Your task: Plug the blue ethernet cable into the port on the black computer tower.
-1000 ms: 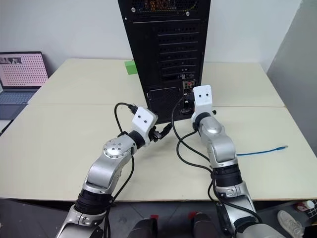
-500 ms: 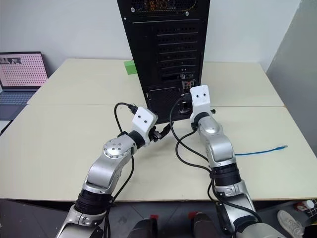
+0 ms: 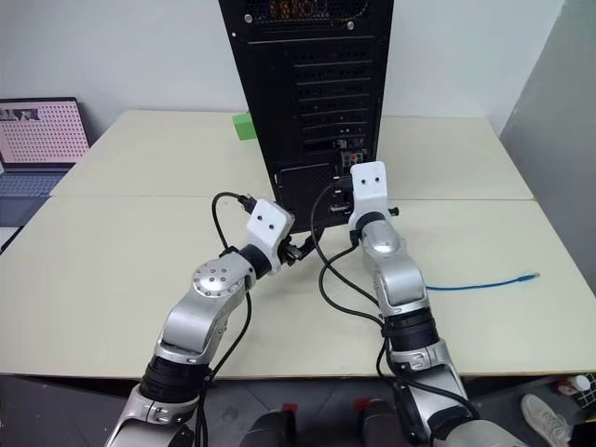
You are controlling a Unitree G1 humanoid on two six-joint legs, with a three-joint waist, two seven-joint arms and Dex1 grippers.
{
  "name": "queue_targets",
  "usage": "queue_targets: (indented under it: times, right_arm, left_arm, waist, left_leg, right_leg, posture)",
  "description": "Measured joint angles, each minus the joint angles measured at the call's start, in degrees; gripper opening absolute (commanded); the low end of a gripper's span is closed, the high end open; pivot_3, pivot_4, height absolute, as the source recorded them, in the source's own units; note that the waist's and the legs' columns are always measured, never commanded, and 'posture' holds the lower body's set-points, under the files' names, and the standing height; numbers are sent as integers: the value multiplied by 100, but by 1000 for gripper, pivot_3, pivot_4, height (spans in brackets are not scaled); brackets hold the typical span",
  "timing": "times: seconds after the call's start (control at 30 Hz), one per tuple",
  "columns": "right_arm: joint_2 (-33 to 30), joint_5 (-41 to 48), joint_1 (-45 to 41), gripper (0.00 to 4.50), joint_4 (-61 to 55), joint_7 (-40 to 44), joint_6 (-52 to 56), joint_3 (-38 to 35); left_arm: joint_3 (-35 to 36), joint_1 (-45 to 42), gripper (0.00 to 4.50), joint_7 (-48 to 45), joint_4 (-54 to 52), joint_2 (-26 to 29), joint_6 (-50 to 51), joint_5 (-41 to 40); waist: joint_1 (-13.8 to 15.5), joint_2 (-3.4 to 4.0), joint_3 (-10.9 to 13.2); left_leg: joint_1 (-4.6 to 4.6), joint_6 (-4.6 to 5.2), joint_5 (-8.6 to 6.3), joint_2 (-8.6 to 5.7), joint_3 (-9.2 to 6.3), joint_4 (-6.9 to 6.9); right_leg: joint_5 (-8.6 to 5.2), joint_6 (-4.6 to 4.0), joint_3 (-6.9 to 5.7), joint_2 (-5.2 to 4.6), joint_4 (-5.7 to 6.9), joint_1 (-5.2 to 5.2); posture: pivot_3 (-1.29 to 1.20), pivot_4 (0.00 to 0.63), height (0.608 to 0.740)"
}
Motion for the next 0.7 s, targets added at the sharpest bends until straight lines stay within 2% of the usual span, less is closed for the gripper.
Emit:
queue_targets:
  times: [0.5,0.7]
  right_arm:
    - [27,-41,-140,0,451,-132,-392,-88]
    - [-25,19,-176,0,507,73,-403,-131]
  left_arm:
    - [7,3,3368,52,-56,-1,19,-1]
    - [22,5,3368,111,-56,-9,22,-14]
  waist:
    - [-16,0,0]
    - [-43,0,0]
  left_leg:
    - [4,1,1,0,0,2]
    - [7,2,2,0,-1,3]
  right_leg:
    - [2,0,1,0,7,0]
    - [4,-2,1,1,11,1]
  posture:
    - [0,150,740]
    - [0,150,740]
